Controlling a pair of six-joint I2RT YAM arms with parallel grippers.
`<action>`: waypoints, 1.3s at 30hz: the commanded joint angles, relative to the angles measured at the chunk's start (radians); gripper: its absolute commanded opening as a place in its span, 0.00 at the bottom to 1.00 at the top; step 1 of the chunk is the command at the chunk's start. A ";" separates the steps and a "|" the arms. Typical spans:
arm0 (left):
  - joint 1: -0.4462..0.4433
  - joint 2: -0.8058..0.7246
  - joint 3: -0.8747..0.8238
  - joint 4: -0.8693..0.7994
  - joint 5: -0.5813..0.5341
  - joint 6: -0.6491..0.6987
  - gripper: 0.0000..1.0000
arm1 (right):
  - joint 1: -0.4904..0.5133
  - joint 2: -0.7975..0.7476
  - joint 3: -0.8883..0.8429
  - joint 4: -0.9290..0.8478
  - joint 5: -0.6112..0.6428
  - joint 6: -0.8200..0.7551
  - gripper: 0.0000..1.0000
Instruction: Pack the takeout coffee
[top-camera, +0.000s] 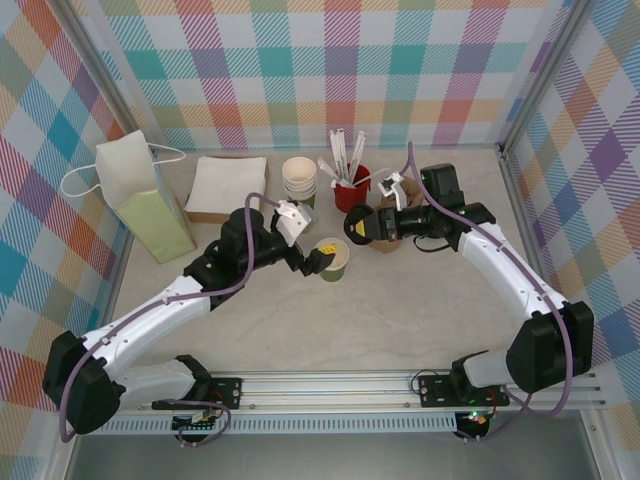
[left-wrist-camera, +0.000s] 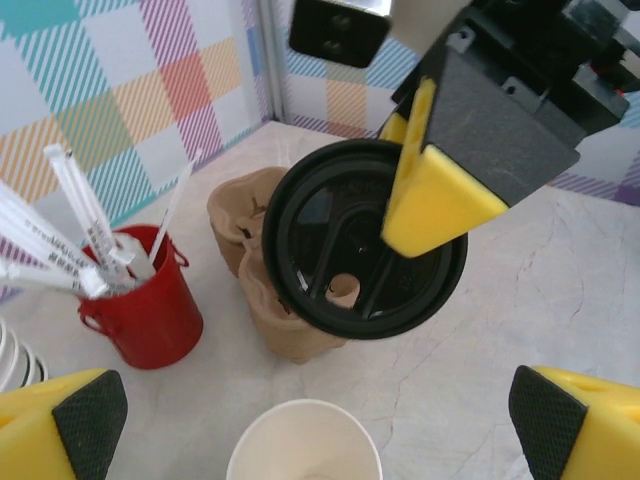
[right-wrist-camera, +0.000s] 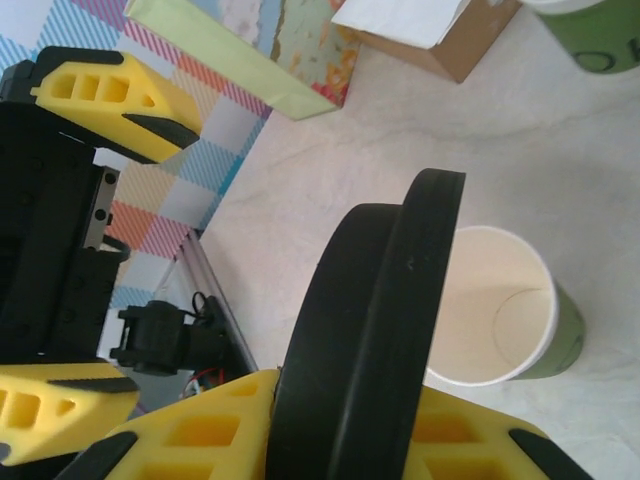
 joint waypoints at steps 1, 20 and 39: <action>-0.035 0.022 -0.004 0.097 0.031 0.132 1.00 | -0.001 0.004 0.044 -0.031 -0.100 0.035 0.26; -0.076 0.150 0.104 0.035 0.064 0.218 0.90 | 0.046 0.007 0.055 -0.050 -0.136 0.043 0.26; -0.088 0.184 0.148 -0.020 0.041 0.265 0.80 | 0.085 0.040 0.080 -0.051 -0.141 0.057 0.26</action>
